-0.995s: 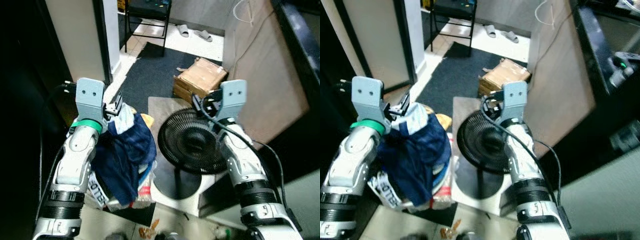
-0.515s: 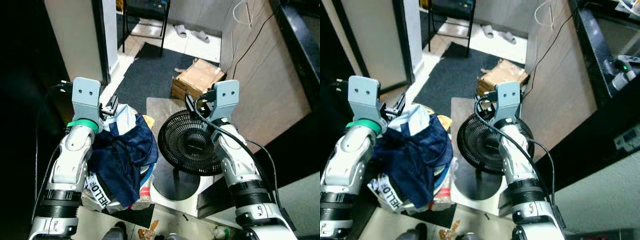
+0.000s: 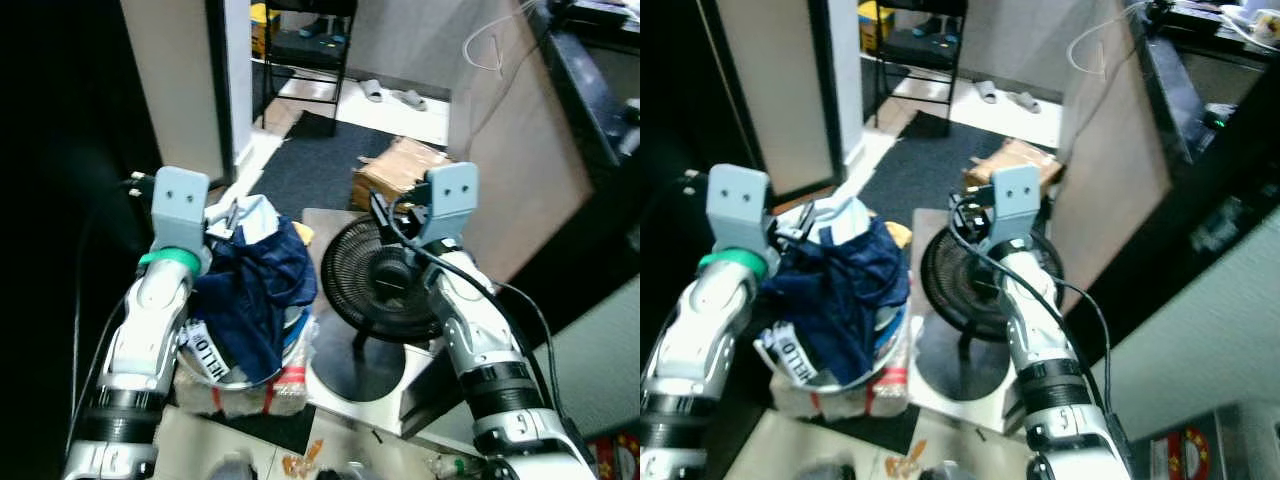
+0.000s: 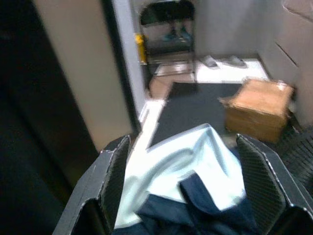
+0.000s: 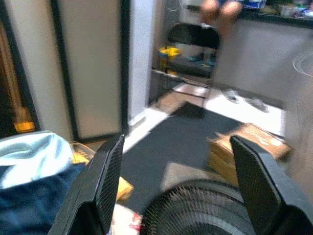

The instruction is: Clothes washing

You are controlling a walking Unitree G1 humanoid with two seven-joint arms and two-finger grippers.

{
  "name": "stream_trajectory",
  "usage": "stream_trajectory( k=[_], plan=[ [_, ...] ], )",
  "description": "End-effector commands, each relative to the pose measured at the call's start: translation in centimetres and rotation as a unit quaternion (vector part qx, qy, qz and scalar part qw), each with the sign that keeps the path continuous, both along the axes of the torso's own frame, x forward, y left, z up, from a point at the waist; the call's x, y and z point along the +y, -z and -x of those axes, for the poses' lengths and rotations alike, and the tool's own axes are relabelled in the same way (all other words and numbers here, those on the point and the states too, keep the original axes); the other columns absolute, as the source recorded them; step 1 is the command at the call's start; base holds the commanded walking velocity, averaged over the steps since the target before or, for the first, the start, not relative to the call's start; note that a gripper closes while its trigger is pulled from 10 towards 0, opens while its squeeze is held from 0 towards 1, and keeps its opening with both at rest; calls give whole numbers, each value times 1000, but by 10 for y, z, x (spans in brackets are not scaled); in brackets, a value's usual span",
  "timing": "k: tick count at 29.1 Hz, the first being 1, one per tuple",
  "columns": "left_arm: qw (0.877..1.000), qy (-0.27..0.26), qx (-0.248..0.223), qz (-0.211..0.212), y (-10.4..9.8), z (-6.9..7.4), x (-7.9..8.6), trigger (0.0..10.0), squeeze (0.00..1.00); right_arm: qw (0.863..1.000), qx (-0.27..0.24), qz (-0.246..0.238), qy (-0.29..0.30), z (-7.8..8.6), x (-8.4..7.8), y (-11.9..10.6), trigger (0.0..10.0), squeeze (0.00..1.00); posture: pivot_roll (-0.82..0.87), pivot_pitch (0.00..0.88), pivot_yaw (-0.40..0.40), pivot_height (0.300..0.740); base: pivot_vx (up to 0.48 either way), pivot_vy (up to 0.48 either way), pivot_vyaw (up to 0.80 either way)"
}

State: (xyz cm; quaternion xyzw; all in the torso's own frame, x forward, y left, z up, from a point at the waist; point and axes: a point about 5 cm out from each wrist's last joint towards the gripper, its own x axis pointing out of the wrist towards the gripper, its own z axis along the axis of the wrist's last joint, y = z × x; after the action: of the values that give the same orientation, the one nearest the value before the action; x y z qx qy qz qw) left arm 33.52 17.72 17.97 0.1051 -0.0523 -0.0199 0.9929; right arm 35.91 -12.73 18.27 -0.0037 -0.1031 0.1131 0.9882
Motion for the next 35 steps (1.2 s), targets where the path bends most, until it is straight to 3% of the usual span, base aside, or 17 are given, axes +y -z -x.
stream_trajectory(
  k=[1,23,35],
  plan=[
    [1000,10,7,-10,4,0,-6,10000,0,1000,8,1,10,0,-6,5,10000,0,25,61,-67,740,0,0,0],
    [1000,4,6,-3,5,-4,-2,10000,0,1000,2,2,2,-1,-3,3,10000,0,33,29,-59,740,0,0,0],
    [1000,18,9,-23,0,-8,4,10000,0,998,10,-51,28,-2,-4,9,10000,0,62,9,31,740,0,0,0]
  ],
)
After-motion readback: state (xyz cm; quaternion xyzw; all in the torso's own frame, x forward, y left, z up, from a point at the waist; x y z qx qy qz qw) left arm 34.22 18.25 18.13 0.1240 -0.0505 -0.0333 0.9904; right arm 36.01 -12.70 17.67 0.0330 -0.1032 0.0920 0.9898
